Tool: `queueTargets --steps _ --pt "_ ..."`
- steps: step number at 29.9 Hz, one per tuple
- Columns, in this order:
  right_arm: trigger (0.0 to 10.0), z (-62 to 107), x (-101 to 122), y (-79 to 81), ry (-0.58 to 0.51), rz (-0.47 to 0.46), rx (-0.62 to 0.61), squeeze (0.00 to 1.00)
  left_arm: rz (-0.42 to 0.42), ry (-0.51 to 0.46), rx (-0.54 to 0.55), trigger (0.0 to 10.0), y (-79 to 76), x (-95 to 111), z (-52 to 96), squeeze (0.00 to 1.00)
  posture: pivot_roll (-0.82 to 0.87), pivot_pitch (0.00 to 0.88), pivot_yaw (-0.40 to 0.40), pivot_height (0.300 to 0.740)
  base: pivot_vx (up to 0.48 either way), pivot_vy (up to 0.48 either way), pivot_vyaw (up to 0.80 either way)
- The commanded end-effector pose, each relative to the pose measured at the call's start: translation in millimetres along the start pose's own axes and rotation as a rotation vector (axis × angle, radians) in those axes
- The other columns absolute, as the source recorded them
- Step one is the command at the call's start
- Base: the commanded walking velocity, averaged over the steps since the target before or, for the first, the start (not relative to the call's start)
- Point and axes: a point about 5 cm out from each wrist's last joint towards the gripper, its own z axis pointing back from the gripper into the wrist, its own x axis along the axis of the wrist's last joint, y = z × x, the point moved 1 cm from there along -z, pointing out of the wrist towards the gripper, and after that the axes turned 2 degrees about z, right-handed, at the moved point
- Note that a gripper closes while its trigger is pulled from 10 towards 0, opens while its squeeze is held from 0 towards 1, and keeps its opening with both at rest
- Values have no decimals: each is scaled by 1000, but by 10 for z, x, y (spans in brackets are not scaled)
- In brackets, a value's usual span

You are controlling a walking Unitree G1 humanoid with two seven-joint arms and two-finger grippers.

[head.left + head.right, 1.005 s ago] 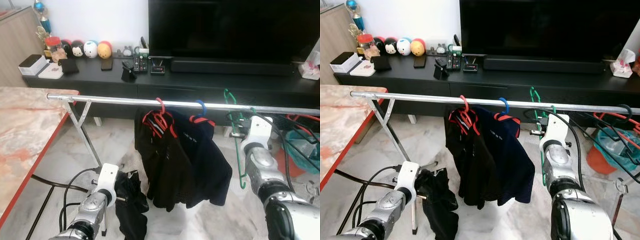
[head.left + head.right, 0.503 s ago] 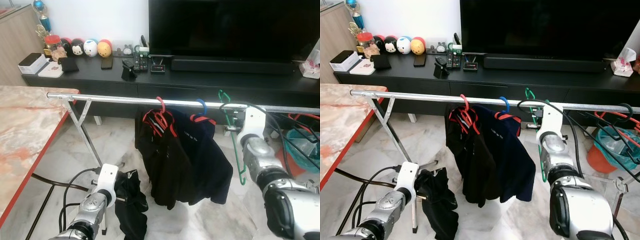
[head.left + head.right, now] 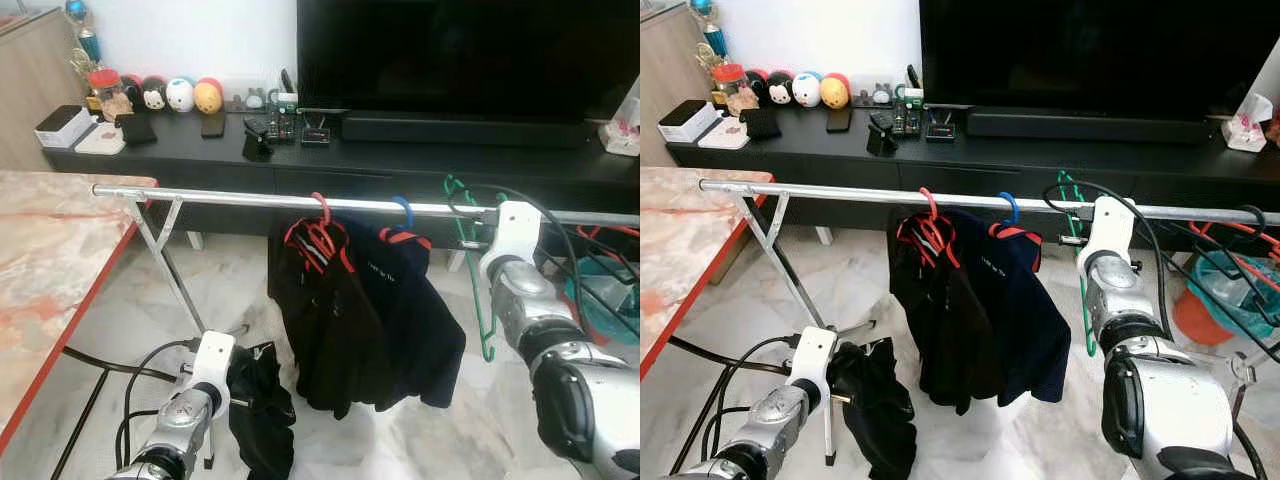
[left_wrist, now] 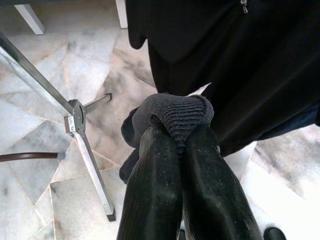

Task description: Hang hanger

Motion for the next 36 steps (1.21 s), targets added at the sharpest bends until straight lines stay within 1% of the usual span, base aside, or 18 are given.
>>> queueTargets --steps 1,2,4,5,6,9,10,11,12,15,16,19,20,24,27,29,33,36 --pt "10000 6 143 -10 -114 5 -4 0 -5 -33 3 10000 20 46 3 0 113 0 -7 740 0 0 0" --pt "10000 10 129 -9 -120 9 -3 0 -4 -33 4 10000 22 44 5 0 113 0 -7 740 0 0 0" --pt "10000 38 22 -32 -127 -1 -17 0 -4 -31 5 10000 28 32 11 0 109 0 -7 740 0 0 0" --pt "10000 82 -143 -73 -123 -5 -33 0 -5 -27 4 10000 22 17 16 0 100 0 -4 740 0 0 0" --pt "10000 82 -143 -73 -123 -5 -33 0 -5 -27 4 10000 22 17 16 0 100 0 -4 740 0 0 0" --pt "10000 175 -477 -153 -70 7 -74 0 -6 -23 0 10000 13 1 20 0 95 0 -3 740 0 0 0" --pt "10000 175 -477 -153 -70 7 -74 0 -6 -23 0 10000 13 1 20 0 95 0 -3 740 0 0 0" --pt "10000 246 -677 -198 -38 3 -94 0 -7 -20 -2 10000 10 -6 22 0 88 0 -3 740 0 0 0" --pt "10000 246 -677 -198 -38 3 -94 0 -7 -20 -2 10000 10 -6 22 0 88 0 -3 740 0 0 0" --pt "10000 346 -917 -256 2 3 -119 0 -7 -17 -4 10000 7 -10 21 0 88 0 -3 740 0 0 0" --pt "10000 397 -1051 -271 44 14 -129 0 -9 -15 -6 10000 0 -12 20 0 87 0 -3 740 0 0 0" --pt "10000 439 -1115 -274 37 -6 -137 0 -11 -17 -8 10000 -9 -12 19 0 87 0 -3 740 0 0 0" --pt "10000 452 -1100 -254 3 -25 -135 0 -12 -20 -7 10000 -9 -11 20 0 92 0 -4 740 0 0 0" --pt "10000 464 -1066 -217 -43 -29 -122 0 -9 -25 -3 10000 1 -10 25 0 93 0 -7 740 0 0 0" --pt "10000 517 -1001 -120 -152 -20 -81 0 10 -47 15 10000 36 -19 50 0 91 0 -8 740 0 0 0" --pt "10000 529 -1010 -147 -155 -39 -102 0 12 -55 25 10000 50 -15 55 0 89 0 -9 740 120 0 0" --pt "10000 529 -1016 -160 -154 -39 -106 0 12 -65 39 10000 69 2 56 0 89 0 -10 740 256 0 0" --pt "10000 528 -1000 -159 -162 -38 -104 0 17 -91 50 10000 93 73 39 0 92 0 -12 740 305 0 0"
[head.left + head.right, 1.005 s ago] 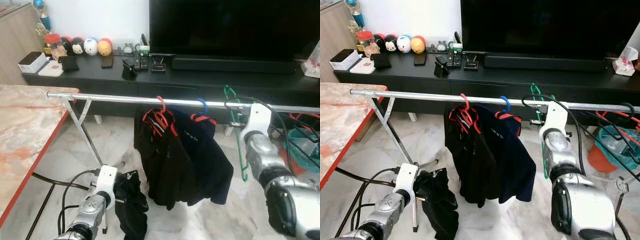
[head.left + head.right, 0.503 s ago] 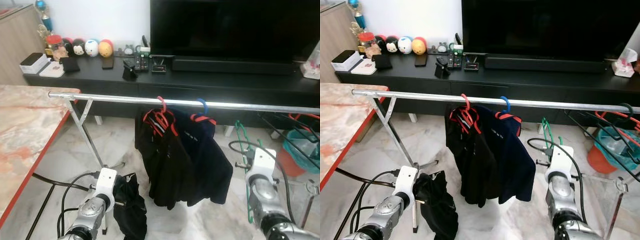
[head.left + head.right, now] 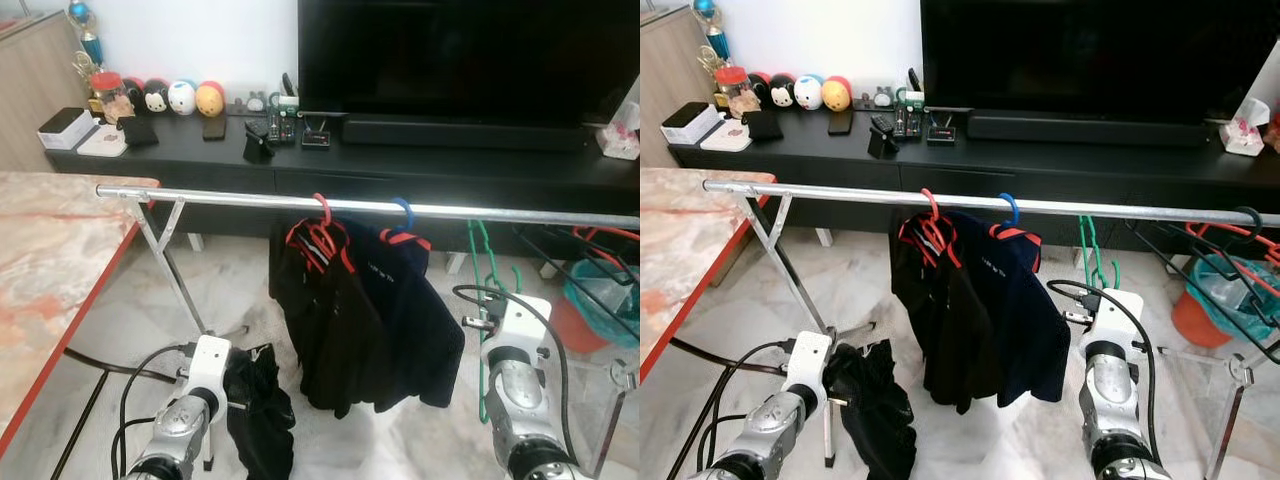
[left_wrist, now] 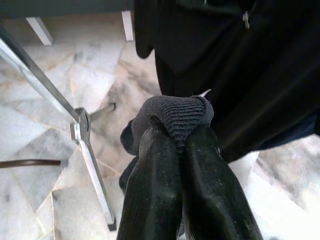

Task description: Hang hanger

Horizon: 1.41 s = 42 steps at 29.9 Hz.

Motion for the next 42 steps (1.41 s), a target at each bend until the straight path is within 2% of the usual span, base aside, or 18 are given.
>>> queueTargets --steps 1,16,24,27,35,38,42 --pt "10000 -12 47 -47 -27 -7 -16 0 3 -61 22 10000 55 134 -25 0 92 0 -12 740 319 0 0" --pt "10000 -19 60 -42 -31 -3 -22 0 -2 -82 24 10000 51 182 -40 0 90 0 -13 740 322 0 0" --pt "10000 -5 62 -13 -43 4 -16 0 8 -85 26 10000 52 151 -21 0 89 0 -15 740 0 0 0" --pt "10000 26 35 22 -46 0 -9 0 9 -83 26 10000 53 133 -12 0 89 0 -16 740 0 0 0" --pt "10000 292 -245 114 -10 15 14 0 8 -76 25 10000 54 114 -5 0 85 0 -16 740 0 0 0" --pt "10000 377 -278 153 -28 26 34 0 7 -77 23 10000 52 112 -3 0 81 0 -16 740 0 0 0" --pt "10000 409 -225 155 -77 60 43 0 6 -75 21 10000 48 110 -4 0 81 0 -14 740 0 0 0"
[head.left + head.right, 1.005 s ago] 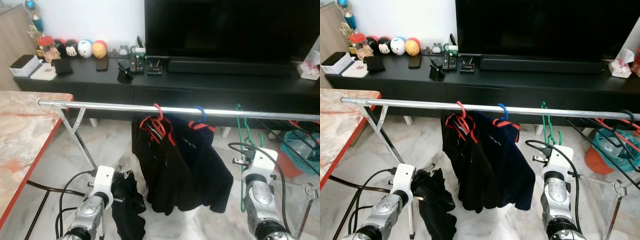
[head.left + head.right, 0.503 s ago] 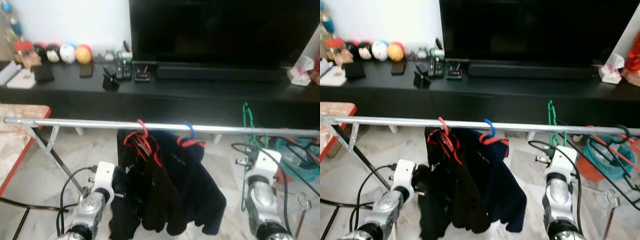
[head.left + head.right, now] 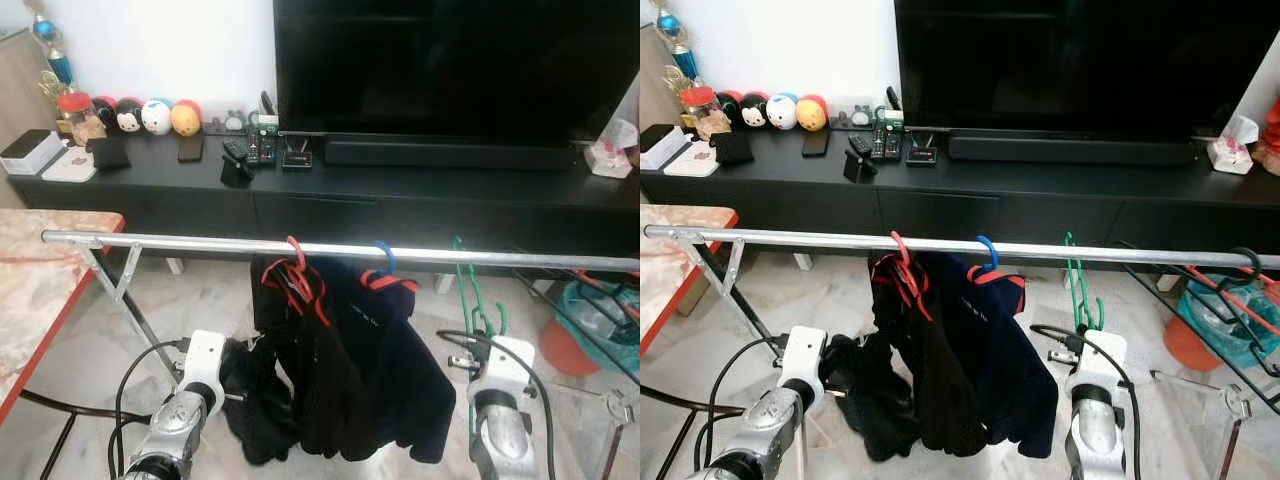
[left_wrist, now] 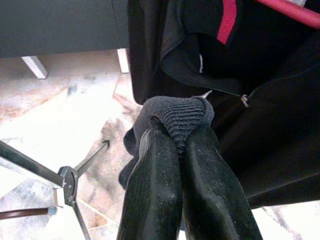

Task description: Hang hanger

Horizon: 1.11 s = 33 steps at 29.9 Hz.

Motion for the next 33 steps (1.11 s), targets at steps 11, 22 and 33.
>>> queueTargets --steps 11,22,33 --pt "10000 -364 476 -16 -112 40 42 0 -2 -7 -2 10000 -8 21 -10 0 75 0 -14 740 0 0 0" --pt "10000 -564 600 113 -42 70 135 0 -4 -3 -3 10000 -11 20 -13 0 81 0 -13 740 0 0 0" --pt "10000 -550 474 146 53 35 143 0 -4 8 -9 10000 -19 -4 -6 0 79 0 -12 740 0 0 0"
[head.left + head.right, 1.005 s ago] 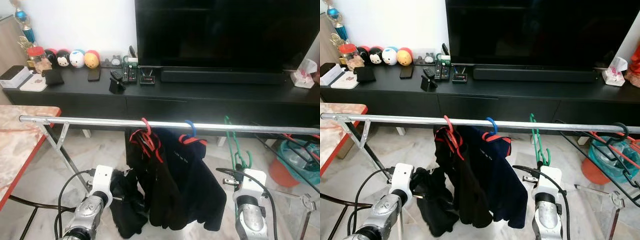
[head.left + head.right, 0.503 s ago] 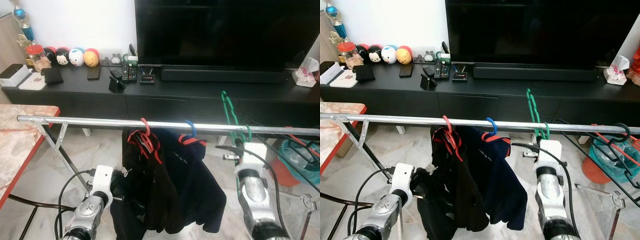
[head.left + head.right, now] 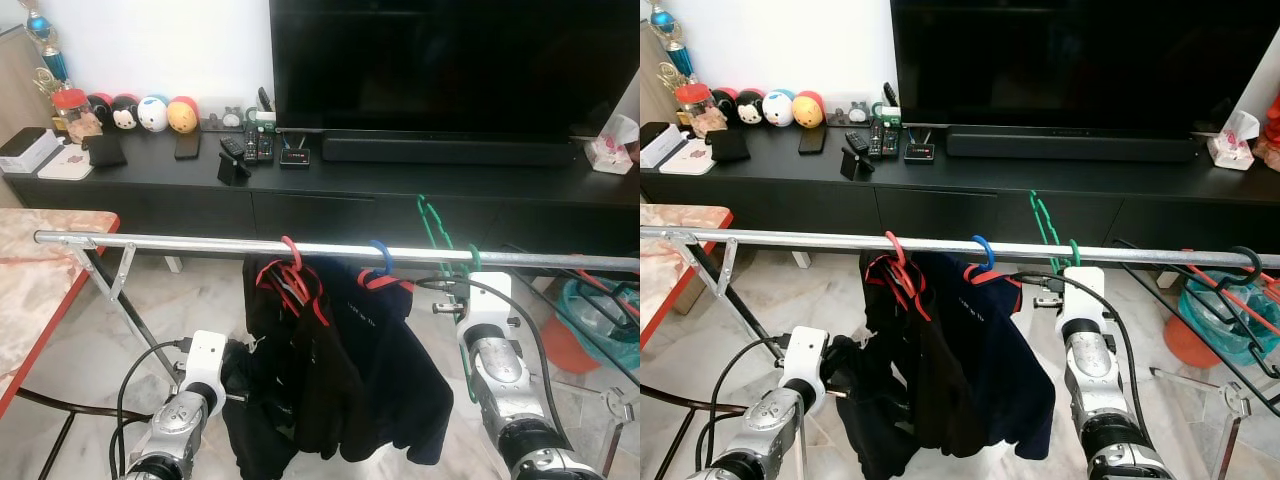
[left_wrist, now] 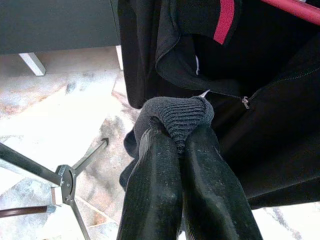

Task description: Hang hanger

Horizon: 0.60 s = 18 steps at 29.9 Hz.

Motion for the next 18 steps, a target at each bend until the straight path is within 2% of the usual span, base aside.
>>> queueTargets --steps 1,6,7,8,18 --pt "10000 29 -96 -4 51 -23 -5 0 -3 5 -6 10000 -10 1 -5 0 79 0 -12 740 0 0 0" --pt "10000 45 -121 -5 55 -28 -2 0 -4 6 -6 10000 -8 -2 -3 0 80 0 -13 740 0 0 0" --pt "10000 51 -128 -3 56 -29 -2 627 -4 7 -6 10000 -9 -3 -3 0 80 0 -13 740 0 0 0" --pt "10000 58 -137 -3 57 -32 -5 1000 -6 8 -7 10000 -10 -5 -3 0 82 0 -12 740 0 0 0" --pt "10000 63 -115 -9 34 -45 -25 1000 -8 8 -7 10000 -6 -3 -3 0 83 0 -11 740 0 0 0"
